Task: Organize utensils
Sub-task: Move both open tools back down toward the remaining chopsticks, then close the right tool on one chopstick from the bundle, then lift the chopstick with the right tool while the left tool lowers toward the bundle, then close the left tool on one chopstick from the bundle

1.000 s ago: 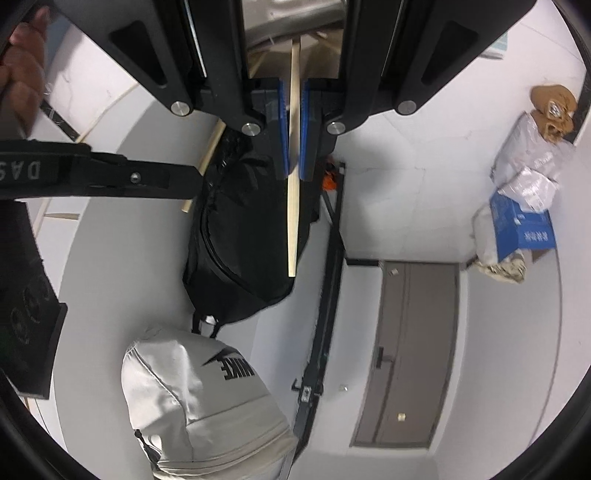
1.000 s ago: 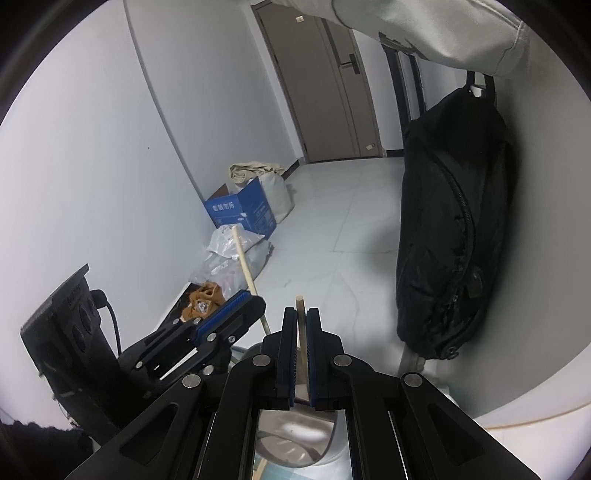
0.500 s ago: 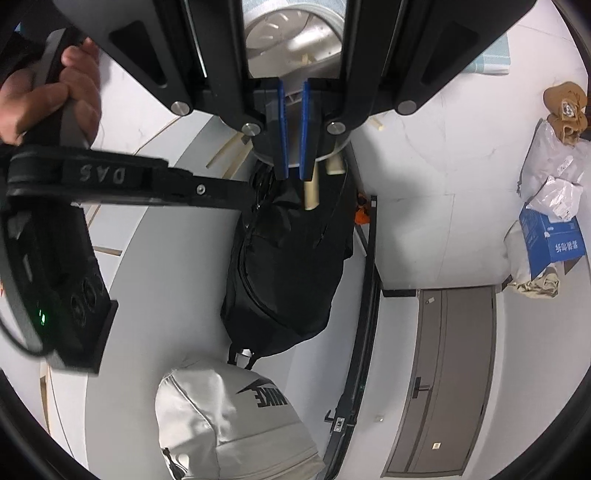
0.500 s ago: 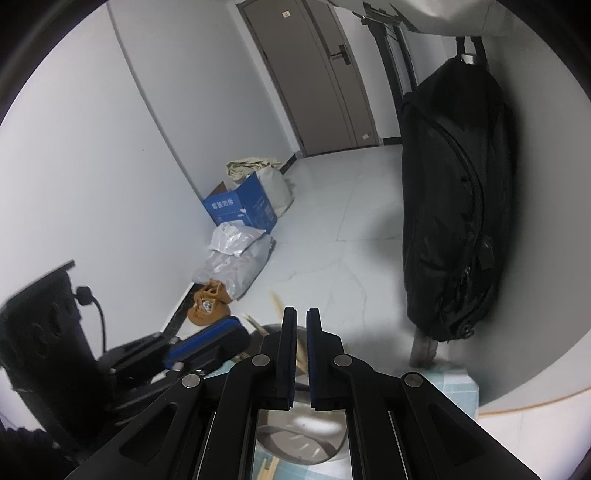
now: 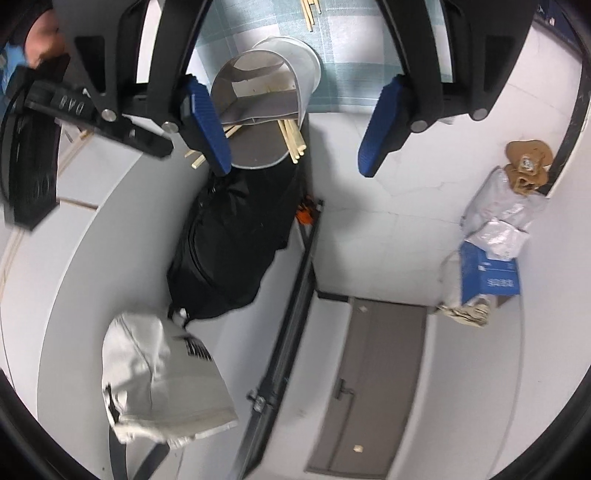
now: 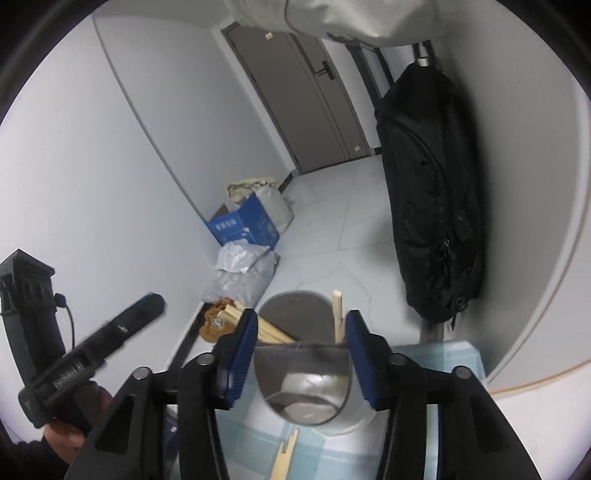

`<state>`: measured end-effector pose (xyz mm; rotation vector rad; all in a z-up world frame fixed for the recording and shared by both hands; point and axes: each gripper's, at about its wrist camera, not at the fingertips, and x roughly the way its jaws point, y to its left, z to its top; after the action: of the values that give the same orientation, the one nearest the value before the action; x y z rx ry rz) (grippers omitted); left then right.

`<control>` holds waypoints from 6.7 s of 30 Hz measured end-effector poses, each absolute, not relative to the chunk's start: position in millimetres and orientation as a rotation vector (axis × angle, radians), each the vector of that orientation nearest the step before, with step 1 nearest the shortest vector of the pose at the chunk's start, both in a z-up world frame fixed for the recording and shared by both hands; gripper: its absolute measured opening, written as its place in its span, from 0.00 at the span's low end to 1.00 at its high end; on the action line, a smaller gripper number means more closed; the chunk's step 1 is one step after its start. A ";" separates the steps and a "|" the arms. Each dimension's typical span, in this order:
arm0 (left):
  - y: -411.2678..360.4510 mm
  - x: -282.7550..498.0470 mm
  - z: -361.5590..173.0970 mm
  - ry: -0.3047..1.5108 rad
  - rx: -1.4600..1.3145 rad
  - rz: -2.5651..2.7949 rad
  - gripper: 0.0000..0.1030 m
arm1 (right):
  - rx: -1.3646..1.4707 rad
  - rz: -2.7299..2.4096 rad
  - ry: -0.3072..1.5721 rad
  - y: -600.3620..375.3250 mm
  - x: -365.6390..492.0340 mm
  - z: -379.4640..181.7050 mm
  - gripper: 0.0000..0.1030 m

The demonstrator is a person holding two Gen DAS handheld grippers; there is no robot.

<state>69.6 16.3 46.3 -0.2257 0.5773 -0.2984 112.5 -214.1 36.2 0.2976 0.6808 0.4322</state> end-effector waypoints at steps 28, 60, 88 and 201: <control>17.9 -26.2 -6.1 0.569 -0.090 -0.064 0.83 | 0.099 0.499 0.528 -174.9 0.8 6.4 1.00; 98.5 -6.1 -55.0 0.765 -0.335 -0.014 0.83 | -0.141 0.453 1.162 -90.2 78.2 -140.4 0.34; 105.7 0.7 -59.8 0.817 -0.337 0.010 0.83 | -0.227 0.308 1.200 -72.8 104.2 -161.7 0.07; -14.8 60.7 -137.9 1.187 0.045 -0.127 0.04 | 0.371 0.482 0.875 -213.6 36.4 -77.9 0.05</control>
<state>60.7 -14.8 -137.9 0.0446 1.1868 -0.1269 36.4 -213.6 -77.9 0.3708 0.8745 0.4819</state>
